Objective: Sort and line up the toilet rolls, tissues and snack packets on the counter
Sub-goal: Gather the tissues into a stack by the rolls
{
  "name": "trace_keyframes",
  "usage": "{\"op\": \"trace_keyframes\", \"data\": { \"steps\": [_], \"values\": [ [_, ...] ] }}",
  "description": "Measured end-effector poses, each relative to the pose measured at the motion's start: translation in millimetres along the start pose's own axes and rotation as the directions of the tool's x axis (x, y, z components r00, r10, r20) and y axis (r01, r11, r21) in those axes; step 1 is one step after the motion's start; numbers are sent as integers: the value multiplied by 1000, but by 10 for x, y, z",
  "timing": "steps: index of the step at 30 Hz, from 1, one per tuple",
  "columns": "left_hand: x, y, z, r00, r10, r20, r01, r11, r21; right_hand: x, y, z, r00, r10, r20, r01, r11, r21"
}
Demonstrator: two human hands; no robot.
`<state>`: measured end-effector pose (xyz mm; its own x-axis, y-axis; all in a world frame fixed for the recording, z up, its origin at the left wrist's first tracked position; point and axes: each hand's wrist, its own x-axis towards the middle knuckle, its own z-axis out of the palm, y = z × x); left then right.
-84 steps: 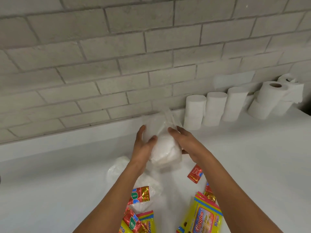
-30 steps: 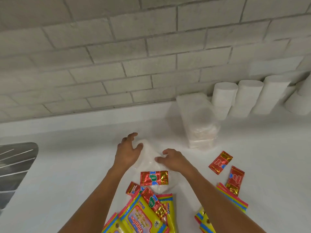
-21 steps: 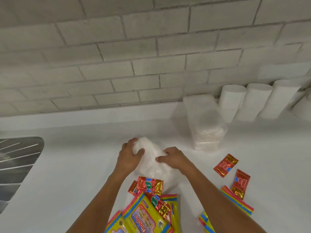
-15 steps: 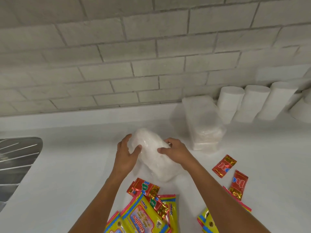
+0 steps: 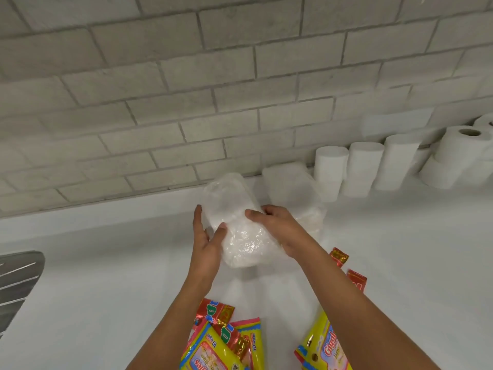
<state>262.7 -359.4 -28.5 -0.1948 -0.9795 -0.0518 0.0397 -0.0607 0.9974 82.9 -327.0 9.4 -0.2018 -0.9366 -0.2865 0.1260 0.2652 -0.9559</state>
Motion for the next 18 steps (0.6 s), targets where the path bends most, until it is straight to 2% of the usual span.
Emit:
{"op": "trace_keyframes", "data": {
  "steps": [5,10,18],
  "values": [
    [132,237,321,998,40,40,-42,998,40,-114,-109,-257,998,3,-69,-4,1000,-18],
    [444,496,720,998,5,70,-8,999,47,-348,-100,-625,975,128,-181,-118,991,65],
    [959,592,1352,989,-81,125,69,993,95,-720,218,-1069,954,217,-208,-199,974,105]
  ]
}}
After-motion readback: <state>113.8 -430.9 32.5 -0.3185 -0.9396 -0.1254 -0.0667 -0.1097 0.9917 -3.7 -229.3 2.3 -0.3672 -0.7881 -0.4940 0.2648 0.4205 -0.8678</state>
